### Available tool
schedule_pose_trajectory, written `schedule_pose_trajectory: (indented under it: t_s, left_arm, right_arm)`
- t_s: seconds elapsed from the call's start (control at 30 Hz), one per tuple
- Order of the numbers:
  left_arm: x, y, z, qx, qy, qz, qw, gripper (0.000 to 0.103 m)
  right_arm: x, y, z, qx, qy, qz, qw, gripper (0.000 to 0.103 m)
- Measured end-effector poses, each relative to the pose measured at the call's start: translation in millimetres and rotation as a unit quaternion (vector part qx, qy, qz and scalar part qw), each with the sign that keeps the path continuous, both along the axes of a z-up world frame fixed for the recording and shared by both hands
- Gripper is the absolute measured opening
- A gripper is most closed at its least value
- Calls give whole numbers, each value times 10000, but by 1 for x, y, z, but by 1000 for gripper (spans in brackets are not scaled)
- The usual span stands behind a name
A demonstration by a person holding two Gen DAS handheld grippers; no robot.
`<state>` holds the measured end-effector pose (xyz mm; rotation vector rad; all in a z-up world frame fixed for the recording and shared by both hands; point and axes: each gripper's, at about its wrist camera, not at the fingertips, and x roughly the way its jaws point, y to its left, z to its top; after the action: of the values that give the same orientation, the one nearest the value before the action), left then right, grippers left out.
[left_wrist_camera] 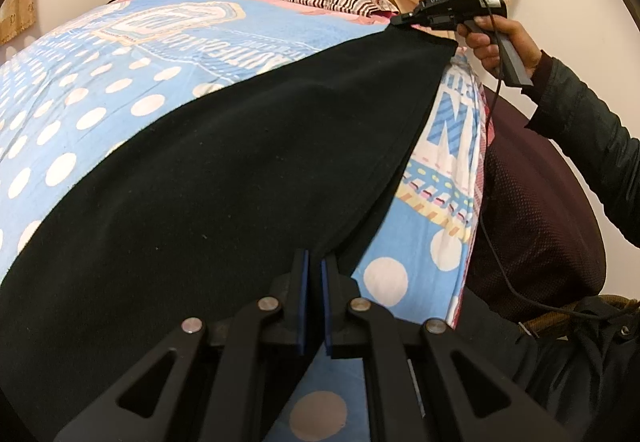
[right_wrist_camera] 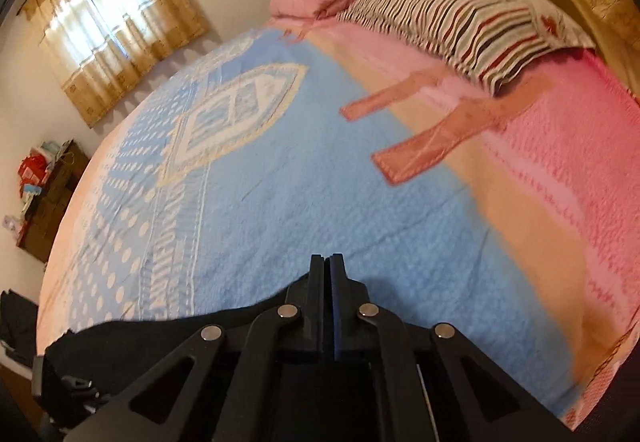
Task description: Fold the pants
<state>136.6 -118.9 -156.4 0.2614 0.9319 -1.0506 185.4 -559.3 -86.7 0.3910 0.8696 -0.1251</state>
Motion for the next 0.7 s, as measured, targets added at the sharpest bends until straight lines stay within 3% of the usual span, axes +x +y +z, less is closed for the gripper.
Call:
schedule_pose_trajectory:
  t_s: [0.1, 0.27, 0.33, 0.37, 0.4, 0.47, 0.6, 0.7]
  left_arm:
    - [-1, -1, 1, 10, -16, 44, 10000, 8]
    - [-6, -4, 1, 86, -146, 85, 9998, 8]
    - [-7, -4, 0, 88, -142, 99, 9998, 8]
    - [-7, -5, 1, 87, -140, 105, 9998, 8]
    - [-7, -5, 1, 82, -135, 114, 9998, 8]
    - [-7, -4, 1, 72, -129, 131, 9998, 8]
    - [-5, -2, 0, 15, -93, 170, 9998, 9]
    - [-6, 1, 1, 3, -118, 186, 9998, 9]
  right_arm:
    - [2, -7, 1, 50, -139, -124, 9998, 2]
    - [5, -9, -21, -133, 129, -72, 9998, 2]
    - [-1, -12, -20, -106, 23, -82, 9999, 6]
    - [-8, -12, -15, -262, -40, -172, 9995, 13]
    - [-15, -11, -9, -407, -93, -266, 9988, 35]
    - [-35, -8, 7, -402, -363, -226, 9983, 49]
    - [-70, 24, 31, -190, -839, 459, 9952, 49]
    - [-80, 53, 18, -189, -509, 947, 9940, 49]
